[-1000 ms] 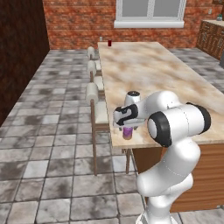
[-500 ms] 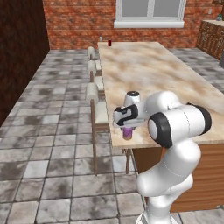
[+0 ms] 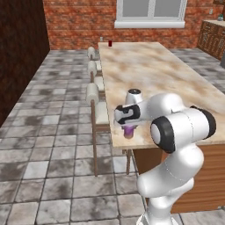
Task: Four empty soda cans are scattered around the kitchen. Gather all the cans and cluster them next to the stove for recycling.
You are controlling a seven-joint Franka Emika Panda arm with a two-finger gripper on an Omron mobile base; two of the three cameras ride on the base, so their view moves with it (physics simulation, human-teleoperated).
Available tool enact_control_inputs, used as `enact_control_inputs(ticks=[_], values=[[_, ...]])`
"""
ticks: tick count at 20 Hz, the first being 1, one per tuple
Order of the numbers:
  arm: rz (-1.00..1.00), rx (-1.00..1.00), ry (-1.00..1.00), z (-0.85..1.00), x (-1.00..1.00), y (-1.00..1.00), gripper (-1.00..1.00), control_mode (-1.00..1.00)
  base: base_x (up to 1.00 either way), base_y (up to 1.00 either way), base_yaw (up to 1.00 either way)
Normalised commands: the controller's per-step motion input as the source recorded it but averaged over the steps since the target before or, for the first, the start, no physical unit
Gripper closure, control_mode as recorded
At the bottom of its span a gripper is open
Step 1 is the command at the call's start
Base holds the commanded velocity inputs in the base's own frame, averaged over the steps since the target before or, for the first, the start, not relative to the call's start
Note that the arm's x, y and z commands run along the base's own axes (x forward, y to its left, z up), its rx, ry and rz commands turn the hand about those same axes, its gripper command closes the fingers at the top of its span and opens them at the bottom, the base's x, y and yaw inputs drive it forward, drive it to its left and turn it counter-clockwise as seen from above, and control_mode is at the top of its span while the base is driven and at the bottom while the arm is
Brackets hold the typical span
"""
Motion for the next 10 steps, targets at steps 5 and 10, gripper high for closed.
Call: enact_control_inputs(ticks=[5,10], values=[[0.0,0.0,0.03,0.66,0.0,-0.09,1.0,-1.0,0.0,0.0,0.0],[0.0,0.0,0.05,0.63,0.0,-0.11,1.0,-1.0,0.0,0.0,0.0]])
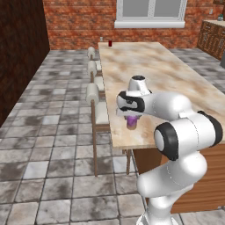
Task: Four empty soda cans are scattered around the kitchen. Gather all the cans and cluster them next to the stove for recycling.
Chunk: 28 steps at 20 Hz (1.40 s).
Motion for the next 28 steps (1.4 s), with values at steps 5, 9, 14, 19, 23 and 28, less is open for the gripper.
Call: enact_control_inputs(ticks=[5,9,14,19,23,28], values=[[0.0,-0.02,0.01,0.42,-0.01,-0.06,1.0,-1.0,0.0,0.0,0.0],[0.0,-0.04,0.0,0.32,-0.09,-0.01,1.0,-1.0,0.0,0.0,0.0],[0.0,-0.04,0.0,0.18,-0.13,-0.01,1.0,-1.0,0.0,0.0,0.0],[0.0,0.0,0.0,0.01,-0.44,-0.12,1.0,-1.0,0.0,0.0,0.0],[0.0,0.0,0.0,0.0,-0.54,-0.14,1.0,-1.0,0.0,0.0,0.0],[0.0,0.0,0.0,0.01,-0.39,-0.1,1.0,-1.0,0.0,0.0,0.0]])
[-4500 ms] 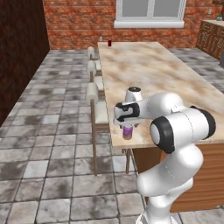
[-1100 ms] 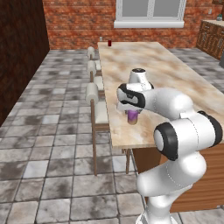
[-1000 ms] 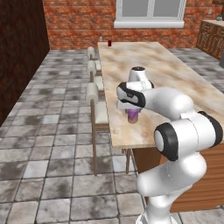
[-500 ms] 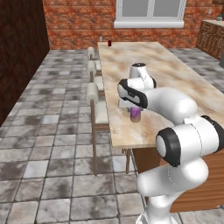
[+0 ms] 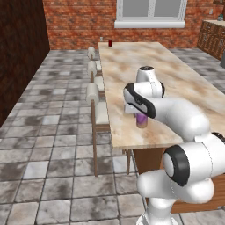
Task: Four empty soda cans are scattered around the kitchen. Gather all the cans and cluster them next to the stove for recycling.
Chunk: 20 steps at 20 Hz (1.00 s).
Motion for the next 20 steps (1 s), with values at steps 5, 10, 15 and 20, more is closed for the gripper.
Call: enact_control_inputs(ticks=[5,10,15,20], values=[[0.01,0.0,0.0,0.03,-0.24,-0.03,1.0,-1.0,0.0,0.0,0.0],[0.02,0.0,0.0,0.03,-0.17,-0.04,1.0,-1.0,0.0,0.0,0.0],[0.02,0.0,0.0,0.0,-0.05,-0.03,1.0,1.0,-0.11,-0.07,0.03],[0.0,0.0,0.0,0.0,0.0,0.0,1.0,1.0,-0.33,-0.24,0.05]])
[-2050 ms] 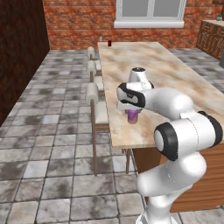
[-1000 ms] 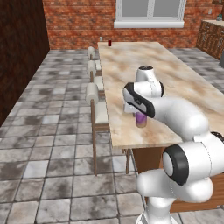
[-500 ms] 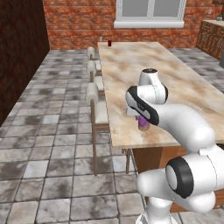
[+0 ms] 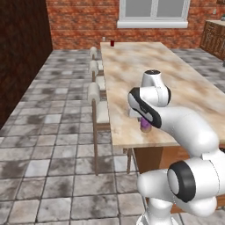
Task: Four empty soda cans are scattered around the kitchen. Gather all the cans and cluster them next to the stove for recycling.
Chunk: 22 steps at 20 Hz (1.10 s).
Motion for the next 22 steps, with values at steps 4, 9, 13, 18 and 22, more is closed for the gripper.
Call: enact_control_inputs(ticks=[4,9,13,18,22], values=[[0.0,0.0,0.0,0.0,0.0,0.0,1.0,1.0,-0.47,-0.35,0.03],[0.0,0.0,0.0,0.0,0.0,0.0,1.0,1.0,-0.69,-0.49,0.0],[0.0,0.0,0.0,0.0,0.0,0.0,1.0,1.0,-0.56,-0.82,-0.04],[0.0,0.0,0.0,0.0,0.0,0.0,1.0,1.0,-0.35,-1.0,-0.03],[0.0,0.0,0.0,0.0,0.0,0.0,1.0,1.0,-0.03,-1.0,0.0]])
